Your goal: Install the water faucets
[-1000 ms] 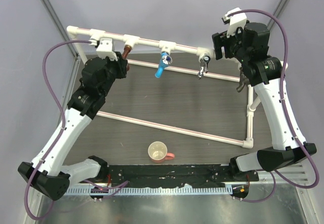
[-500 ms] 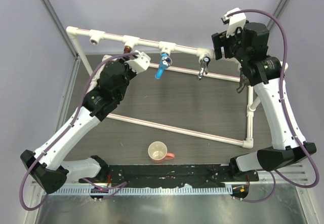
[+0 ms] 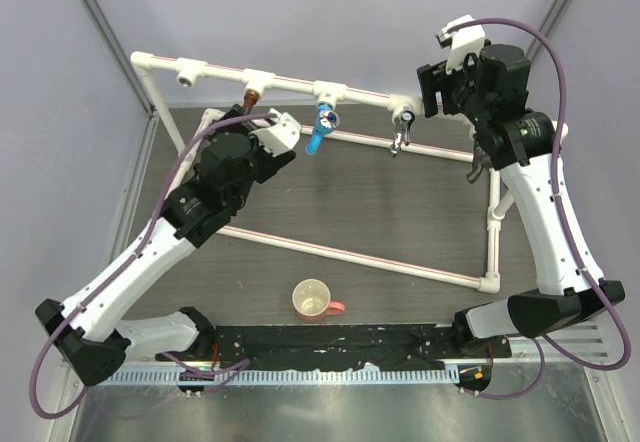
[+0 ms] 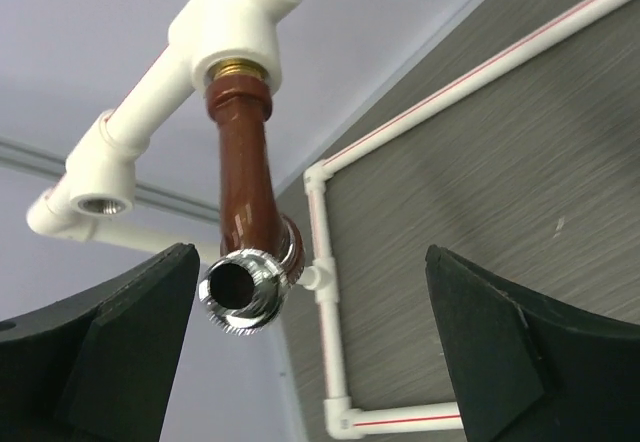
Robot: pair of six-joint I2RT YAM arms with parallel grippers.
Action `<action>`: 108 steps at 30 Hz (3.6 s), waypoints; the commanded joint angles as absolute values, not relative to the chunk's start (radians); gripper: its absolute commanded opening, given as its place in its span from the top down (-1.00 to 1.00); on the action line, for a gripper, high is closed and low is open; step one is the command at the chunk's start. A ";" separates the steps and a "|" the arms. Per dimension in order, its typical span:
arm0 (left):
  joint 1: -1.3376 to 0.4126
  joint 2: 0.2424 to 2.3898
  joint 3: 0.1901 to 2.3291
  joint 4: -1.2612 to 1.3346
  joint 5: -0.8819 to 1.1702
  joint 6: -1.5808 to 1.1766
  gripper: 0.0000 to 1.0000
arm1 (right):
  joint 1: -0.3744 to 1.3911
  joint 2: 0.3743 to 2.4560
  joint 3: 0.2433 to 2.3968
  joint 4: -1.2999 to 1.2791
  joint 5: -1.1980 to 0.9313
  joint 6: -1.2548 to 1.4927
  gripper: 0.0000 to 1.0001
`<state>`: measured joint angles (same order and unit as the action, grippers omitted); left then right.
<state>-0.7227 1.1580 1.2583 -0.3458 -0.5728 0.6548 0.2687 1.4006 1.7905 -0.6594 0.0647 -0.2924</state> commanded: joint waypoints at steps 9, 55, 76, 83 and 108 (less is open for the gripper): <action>-0.644 0.873 1.259 -0.167 -0.567 -0.317 -0.99 | 0.316 1.437 1.770 -0.805 -0.017 -0.282 -0.65; -0.301 0.962 0.989 0.065 -0.158 -1.329 0.74 | 0.316 1.436 1.766 -0.805 -0.012 -0.291 -0.65; -0.359 1.049 1.212 -0.187 -0.049 -0.372 0.99 | 0.324 1.442 1.770 -0.811 -0.008 -0.290 -0.64; -0.538 1.066 1.243 -0.290 -0.201 -0.005 0.99 | 0.325 1.445 1.775 -0.815 -0.006 -0.291 -0.65; -0.854 1.164 1.278 -0.384 -0.644 0.520 0.08 | 0.328 1.453 1.775 -0.818 -0.005 -0.296 -0.65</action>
<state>-0.7746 1.1603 1.2568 -0.3435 -0.8074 0.4629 0.2993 1.4075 1.7996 -0.6743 0.0818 -0.3054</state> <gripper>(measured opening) 0.362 0.822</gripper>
